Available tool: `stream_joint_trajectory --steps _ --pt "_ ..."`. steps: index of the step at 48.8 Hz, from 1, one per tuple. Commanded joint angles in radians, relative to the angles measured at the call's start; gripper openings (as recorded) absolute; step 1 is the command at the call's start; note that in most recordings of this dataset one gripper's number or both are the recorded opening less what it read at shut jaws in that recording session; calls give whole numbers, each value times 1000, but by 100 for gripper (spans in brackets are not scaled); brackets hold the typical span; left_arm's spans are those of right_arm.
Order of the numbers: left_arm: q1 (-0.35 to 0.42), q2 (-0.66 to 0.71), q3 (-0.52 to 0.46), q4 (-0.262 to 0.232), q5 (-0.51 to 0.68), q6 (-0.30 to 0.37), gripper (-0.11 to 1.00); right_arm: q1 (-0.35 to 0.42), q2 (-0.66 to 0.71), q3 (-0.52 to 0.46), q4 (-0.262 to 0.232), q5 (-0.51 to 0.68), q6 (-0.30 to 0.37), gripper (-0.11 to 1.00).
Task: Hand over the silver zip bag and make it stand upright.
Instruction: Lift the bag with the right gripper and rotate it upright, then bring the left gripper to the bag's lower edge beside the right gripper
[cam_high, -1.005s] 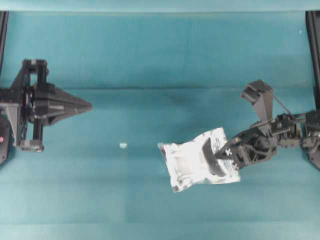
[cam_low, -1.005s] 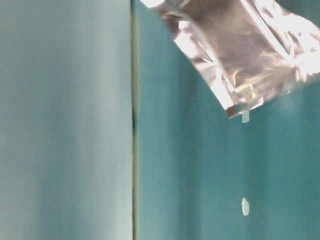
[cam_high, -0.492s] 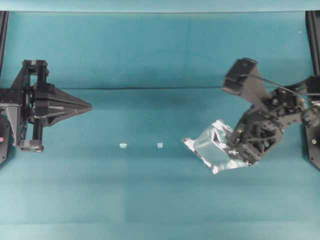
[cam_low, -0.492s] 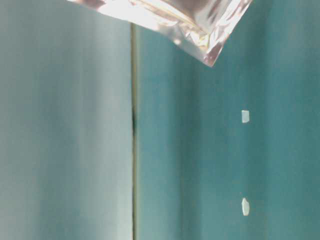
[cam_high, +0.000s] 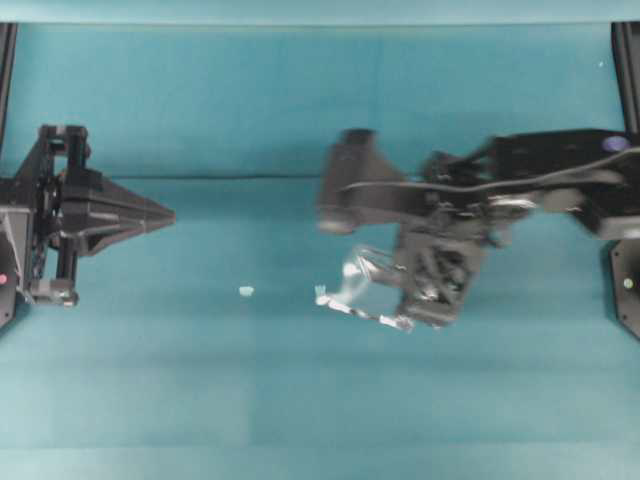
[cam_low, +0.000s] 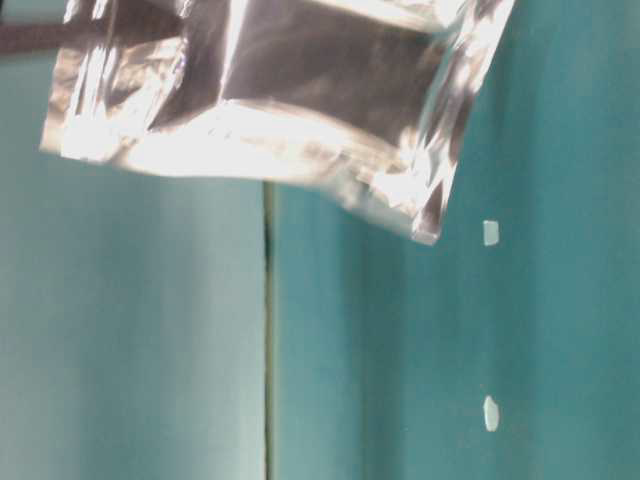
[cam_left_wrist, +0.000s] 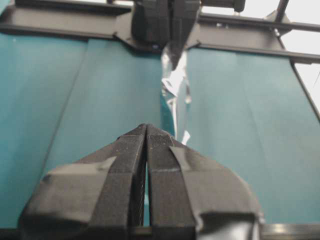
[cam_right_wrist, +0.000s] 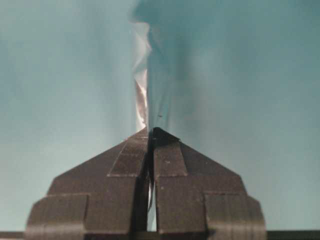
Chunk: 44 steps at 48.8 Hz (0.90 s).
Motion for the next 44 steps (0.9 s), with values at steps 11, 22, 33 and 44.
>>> stream_joint_trajectory --steps 11,22,33,44 --pt "18 -2 -9 2 77 0 -1 12 129 -196 -71 95 -138 1" --pt "25 3 -6 2 78 -2 -1 15 167 -213 -81 92 -179 1" --pt "25 17 6 2 78 -26 -1 18 169 -213 -95 67 -173 1" --pt "25 49 25 2 64 -61 0 21 183 -216 -95 52 -184 1"
